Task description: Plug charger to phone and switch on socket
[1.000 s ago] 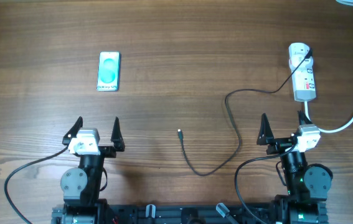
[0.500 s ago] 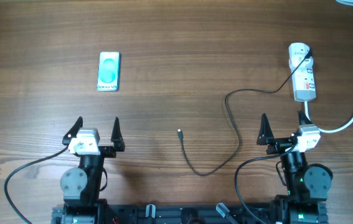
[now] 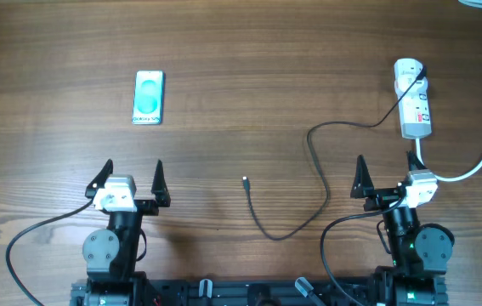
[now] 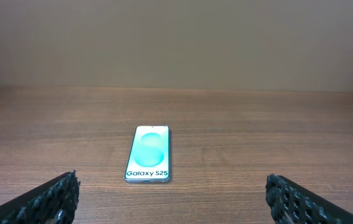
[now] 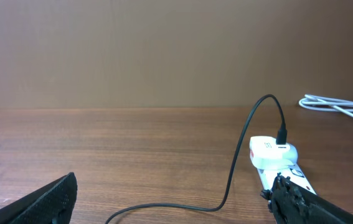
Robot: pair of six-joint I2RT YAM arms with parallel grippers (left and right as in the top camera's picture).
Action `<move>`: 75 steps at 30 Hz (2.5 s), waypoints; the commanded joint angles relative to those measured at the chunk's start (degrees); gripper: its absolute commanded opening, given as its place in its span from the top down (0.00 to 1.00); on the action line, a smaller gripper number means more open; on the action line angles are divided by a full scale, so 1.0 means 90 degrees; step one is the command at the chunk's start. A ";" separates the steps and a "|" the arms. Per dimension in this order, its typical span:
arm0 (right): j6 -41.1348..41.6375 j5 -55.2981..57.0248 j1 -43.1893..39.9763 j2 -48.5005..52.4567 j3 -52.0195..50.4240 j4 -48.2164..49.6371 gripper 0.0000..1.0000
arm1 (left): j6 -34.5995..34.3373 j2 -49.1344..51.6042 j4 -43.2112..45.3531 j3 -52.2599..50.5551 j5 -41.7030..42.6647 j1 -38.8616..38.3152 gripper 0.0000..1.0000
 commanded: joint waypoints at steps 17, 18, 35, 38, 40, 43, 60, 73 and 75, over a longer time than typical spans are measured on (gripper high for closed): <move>0.0046 0.0036 0.0027 -0.0056 -0.0007 0.0036 0.00 | 0.0121 -0.0041 -0.0051 -0.0007 -0.0080 0.0000 0.00; 0.0044 0.0036 0.0027 -0.0056 -0.0007 0.0036 0.00 | 0.0121 -0.0041 -0.0051 -0.0007 -0.0080 0.0000 0.00; 0.0046 0.0036 0.0027 -0.0056 -0.0007 0.0036 0.00 | 0.0121 -0.0041 -0.0051 -0.0007 -0.0080 0.0000 0.00; 0.0044 0.0036 0.0027 -0.0056 -0.0007 0.0036 0.00 | 0.0121 -0.0041 -0.0051 -0.0007 -0.0078 0.0000 0.00; 0.0046 0.0036 0.0027 -0.0056 -0.0007 0.0036 0.00 | 0.0121 -0.0041 -0.0051 -0.0007 -0.0080 0.0000 0.00; 0.0044 0.0036 0.0027 -0.0056 -0.0007 0.0036 0.00 | 0.0121 -0.0041 -0.0051 -0.0007 -0.0080 0.0000 0.00; 0.0044 0.0036 0.0027 -0.0056 -0.0007 0.0036 0.00 | -0.0036 -0.0036 0.0041 -0.0005 0.0862 -0.0005 0.00; 0.0044 0.0036 0.0027 -0.0056 -0.0007 0.0036 0.00 | -0.1268 0.0857 -0.2016 0.1783 0.1044 -0.0005 0.00; 0.0044 0.0036 0.0027 -0.0056 -0.0007 0.0036 0.00 | -0.1263 0.1362 -0.2623 0.2608 0.1090 -0.0005 0.00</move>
